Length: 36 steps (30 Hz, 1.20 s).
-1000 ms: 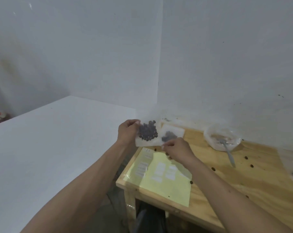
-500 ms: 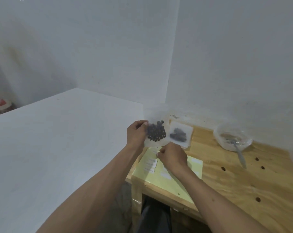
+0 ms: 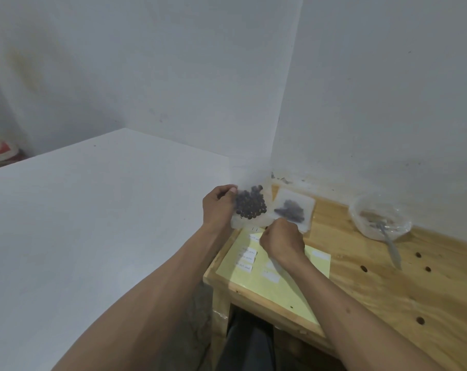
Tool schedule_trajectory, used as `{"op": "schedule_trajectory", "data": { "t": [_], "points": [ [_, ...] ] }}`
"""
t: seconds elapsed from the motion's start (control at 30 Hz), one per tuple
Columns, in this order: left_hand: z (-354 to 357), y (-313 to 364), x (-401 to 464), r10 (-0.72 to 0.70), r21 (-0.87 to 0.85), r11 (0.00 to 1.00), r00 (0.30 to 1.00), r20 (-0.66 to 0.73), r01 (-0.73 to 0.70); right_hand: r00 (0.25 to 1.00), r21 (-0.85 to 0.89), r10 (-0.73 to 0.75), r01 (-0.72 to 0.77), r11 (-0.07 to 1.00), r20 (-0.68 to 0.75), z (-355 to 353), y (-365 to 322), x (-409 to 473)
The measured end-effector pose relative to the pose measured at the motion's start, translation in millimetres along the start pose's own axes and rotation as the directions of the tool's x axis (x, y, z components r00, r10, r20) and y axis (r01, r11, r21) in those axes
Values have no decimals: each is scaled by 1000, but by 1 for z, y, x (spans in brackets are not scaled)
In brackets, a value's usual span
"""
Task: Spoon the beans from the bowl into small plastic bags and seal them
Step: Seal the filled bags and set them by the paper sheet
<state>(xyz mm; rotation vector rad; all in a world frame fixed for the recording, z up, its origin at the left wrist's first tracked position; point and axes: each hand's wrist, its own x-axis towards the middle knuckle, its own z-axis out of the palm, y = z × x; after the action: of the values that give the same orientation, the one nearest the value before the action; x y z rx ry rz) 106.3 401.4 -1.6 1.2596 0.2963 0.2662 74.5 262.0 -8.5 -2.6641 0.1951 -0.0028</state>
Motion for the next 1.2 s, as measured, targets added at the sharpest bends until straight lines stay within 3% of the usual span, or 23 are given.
{"op": "schedule_trajectory", "data": {
  "t": [0.17,0.43,0.73,0.93,1.2],
  "points": [
    [1,-2,0,-1,-3,1000,1000,4,1,995,67,82,-86,994,60,-1,-3,6],
    [1,-5,0,6,5,1000,1000,7,-6,995,63,65,-69,996,69,-1,-5,9],
    [-1,-3,1,-1,9,1000,1000,1,1,976,-81,-81,99,992,203,-4,-7,7],
    [1,-3,0,13,23,1000,1000,6,-14,960,140,-129,97,985,247,-11,0,7],
    [1,3,-2,16,62,998,999,30,-18,989,455,-49,-20,890,138,-5,7,2]
  ]
}}
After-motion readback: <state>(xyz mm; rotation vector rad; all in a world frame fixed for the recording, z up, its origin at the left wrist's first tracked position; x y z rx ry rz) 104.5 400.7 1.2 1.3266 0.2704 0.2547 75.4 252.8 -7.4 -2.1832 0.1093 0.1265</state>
